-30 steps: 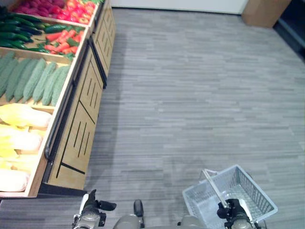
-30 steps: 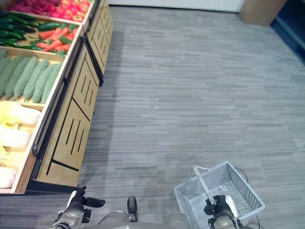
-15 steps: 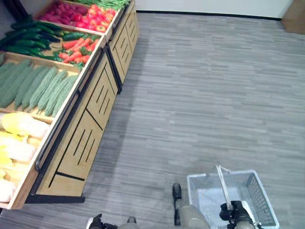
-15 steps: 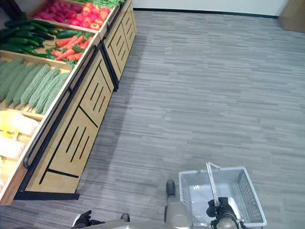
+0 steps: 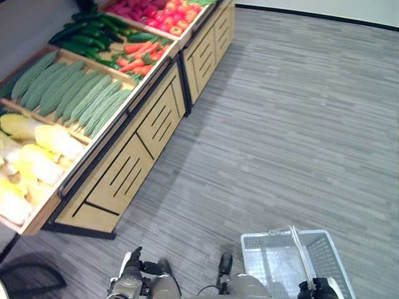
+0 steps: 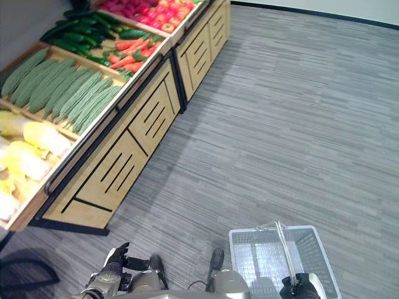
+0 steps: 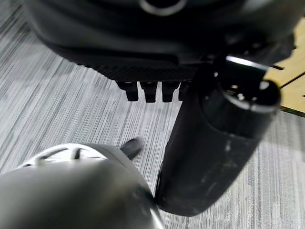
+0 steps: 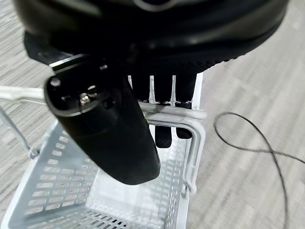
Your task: Get the vegetables into the basket
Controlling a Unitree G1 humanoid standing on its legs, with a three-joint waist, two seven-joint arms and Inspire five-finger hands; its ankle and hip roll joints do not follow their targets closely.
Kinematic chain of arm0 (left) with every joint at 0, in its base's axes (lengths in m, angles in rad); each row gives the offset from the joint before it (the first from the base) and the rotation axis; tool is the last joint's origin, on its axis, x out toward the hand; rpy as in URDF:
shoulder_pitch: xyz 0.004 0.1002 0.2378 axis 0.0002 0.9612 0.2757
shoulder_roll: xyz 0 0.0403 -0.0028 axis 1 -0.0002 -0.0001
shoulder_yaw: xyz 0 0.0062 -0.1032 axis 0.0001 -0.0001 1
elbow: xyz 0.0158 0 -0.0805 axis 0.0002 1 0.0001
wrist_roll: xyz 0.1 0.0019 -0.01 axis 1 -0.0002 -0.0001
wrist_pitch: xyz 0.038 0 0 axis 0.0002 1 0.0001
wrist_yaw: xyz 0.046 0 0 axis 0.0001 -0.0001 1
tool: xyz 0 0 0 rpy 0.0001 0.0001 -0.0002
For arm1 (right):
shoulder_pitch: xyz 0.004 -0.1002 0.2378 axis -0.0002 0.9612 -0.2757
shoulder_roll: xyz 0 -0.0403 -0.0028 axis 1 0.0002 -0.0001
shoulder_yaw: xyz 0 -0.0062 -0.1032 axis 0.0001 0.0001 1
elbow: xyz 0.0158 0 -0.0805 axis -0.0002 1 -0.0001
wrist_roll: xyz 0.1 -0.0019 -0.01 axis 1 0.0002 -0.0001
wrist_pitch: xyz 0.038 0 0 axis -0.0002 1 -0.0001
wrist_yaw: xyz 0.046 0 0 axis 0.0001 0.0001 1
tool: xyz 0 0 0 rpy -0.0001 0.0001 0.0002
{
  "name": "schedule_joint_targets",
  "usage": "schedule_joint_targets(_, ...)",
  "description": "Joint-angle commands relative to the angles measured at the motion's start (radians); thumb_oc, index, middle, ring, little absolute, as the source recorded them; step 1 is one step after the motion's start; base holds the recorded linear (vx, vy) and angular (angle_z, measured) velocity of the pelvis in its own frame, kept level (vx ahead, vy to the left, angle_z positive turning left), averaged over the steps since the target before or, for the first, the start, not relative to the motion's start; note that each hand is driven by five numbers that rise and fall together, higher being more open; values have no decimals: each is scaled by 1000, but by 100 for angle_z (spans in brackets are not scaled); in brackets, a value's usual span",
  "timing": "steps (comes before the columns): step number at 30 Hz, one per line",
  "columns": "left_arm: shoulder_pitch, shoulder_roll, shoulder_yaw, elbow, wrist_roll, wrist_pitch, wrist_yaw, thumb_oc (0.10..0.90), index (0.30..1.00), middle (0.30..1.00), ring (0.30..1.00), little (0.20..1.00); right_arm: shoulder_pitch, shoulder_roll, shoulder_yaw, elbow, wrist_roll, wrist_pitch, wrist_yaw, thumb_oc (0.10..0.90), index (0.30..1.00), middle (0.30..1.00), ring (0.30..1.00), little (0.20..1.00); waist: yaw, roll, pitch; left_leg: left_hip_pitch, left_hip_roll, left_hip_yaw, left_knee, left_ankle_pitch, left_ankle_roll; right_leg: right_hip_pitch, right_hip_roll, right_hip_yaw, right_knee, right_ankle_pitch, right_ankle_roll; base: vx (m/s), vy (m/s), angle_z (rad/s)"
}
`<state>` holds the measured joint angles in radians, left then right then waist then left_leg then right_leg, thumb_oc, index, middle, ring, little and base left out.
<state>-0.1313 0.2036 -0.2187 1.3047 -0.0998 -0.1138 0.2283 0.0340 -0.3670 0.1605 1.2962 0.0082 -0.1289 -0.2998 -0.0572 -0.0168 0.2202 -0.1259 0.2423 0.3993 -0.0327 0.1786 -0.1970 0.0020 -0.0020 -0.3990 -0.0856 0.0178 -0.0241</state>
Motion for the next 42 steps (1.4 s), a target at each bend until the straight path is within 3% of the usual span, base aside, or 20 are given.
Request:
schedule_joint_targets(1, 9, 6, 0, 27, 40, 6, 33, 900, 1000, 1000, 1000, 1000, 7, -67, -57, -31, 50, -24, -54, 400, 300, 300, 300, 300, -13, 11, 23, 28, -13, -9, 56, -5, 53, 40, -144, 109, 149, -80, 139, 305, 155, 0)
schedule_joint_targets(5, 17, 12, 4, 25, 40, 7, 27, 900, 1000, 1000, 1000, 1000, 13, -57, -57, -15, 38, -13, -48, 400, 300, 300, 300, 300, 0, 0, 7, 34, -35, -5, 55, -30, 70, 77, -166, 110, 149, -89, 155, 227, 185, 1)
schedule_joint_targets(9, 17, 31, 6, 27, 48, 4, 20, 900, 1000, 1000, 1000, 1000, -4, -40, -55, -13, 31, -8, -37, 400, 300, 300, 300, 300, 25, -36, 3, 19, -86, -8, 101, -106, 113, 85, -232, 134, 170, -57, 192, 204, 286, 20)
schedule_joint_targets(10, 17, 48, 18, 24, 45, 3, 18, 900, 1000, 1000, 1000, 1000, -24, -28, -33, -19, 20, -5, -28, 400, 300, 300, 300, 300, 41, -59, -2, 9, -114, -10, 118, -140, 132, 75, -262, 150, 167, 6, 218, 176, 292, 21)
schedule_joint_targets(14, 21, 71, 42, 36, 43, 2, 23, 900, 1000, 1000, 1000, 1000, -44, -14, -16, -35, 12, -7, -23, 400, 300, 300, 300, 300, 54, -84, -10, 17, -144, -2, 106, -167, 152, 57, -287, 174, 174, 97, 247, 99, 181, 13)
schedule_joint_targets(17, 26, 74, 44, 31, 43, 2, 26, 900, 1000, 1000, 1000, 1000, -59, -14, -5, -41, 7, -4, -22, 400, 300, 300, 300, 300, 63, -88, -8, 34, -161, 4, 81, -175, 168, 39, -302, 180, 206, 145, 257, 67, 170, 3)
schedule_joint_targets(18, 27, 78, 46, 31, 42, 1, 28, 900, 1000, 1000, 1000, 1000, -72, -13, 1, -45, 5, -5, -24, 400, 300, 300, 300, 300, 68, -81, -1, 59, -171, 3, 46, -175, 184, 6, -306, 187, 290, 160, 259, 60, 182, -4)
schedule_joint_targets(22, 27, 81, 43, 30, 37, 2, 27, 900, 1000, 1000, 1000, 1000, -75, -3, 8, -53, 16, -11, -23, 400, 300, 300, 300, 300, 57, -64, 8, 106, -181, -24, -21, -163, 189, -57, -269, 236, 362, 151, 251, 81, 112, 8)
schedule_joint_targets(23, 28, 81, 36, 37, 39, -1, 23, 900, 1000, 1000, 1000, 1000, -75, 1, 11, -53, 28, -17, -24, 400, 300, 300, 300, 300, 44, -53, 16, 131, -179, -42, -40, -160, 184, -101, -222, 263, 346, 104, 232, 130, 42, 20)
schedule_joint_targets(27, 25, 81, 34, 53, 47, -2, 16, 900, 1000, 1000, 1000, 1000, -76, 10, 12, -50, 41, -25, -23, 400, 300, 300, 300, 300, 23, -44, 31, 159, -171, -74, -44, -166, 174, -143, -176, 304, 285, 42, 222, 94, -15, 42)
schedule_joint_targets(33, 20, 76, 27, 63, 53, -6, 16, 900, 1000, 1000, 1000, 1000, -66, 16, 10, -54, 53, -30, -22, 400, 300, 300, 300, 300, -19, -53, 41, 212, -180, -170, -9, -222, 150, -219, -166, 432, 136, 99, 240, 180, -134, 63)
schedule_joint_targets(37, 38, 69, 36, 63, 49, -6, 16, 900, 1000, 1000, 1000, 1000, -56, 6, 5, -51, 49, -27, -10, 400, 300, 300, 300, 300, -21, -51, 30, 243, -173, -215, 15, -248, 137, -208, -165, 421, 161, 97, 231, 183, -231, 51)
schedule_joint_targets(42, 54, 62, 45, 65, 33, -5, 14, 900, 1000, 1000, 1000, 1000, -54, -13, 10, -56, 39, -34, -5, 400, 300, 300, 300, 300, -15, -29, 14, 248, -121, -245, 7, -218, 104, -183, -134, 373, 175, 62, 201, 114, -273, 34)
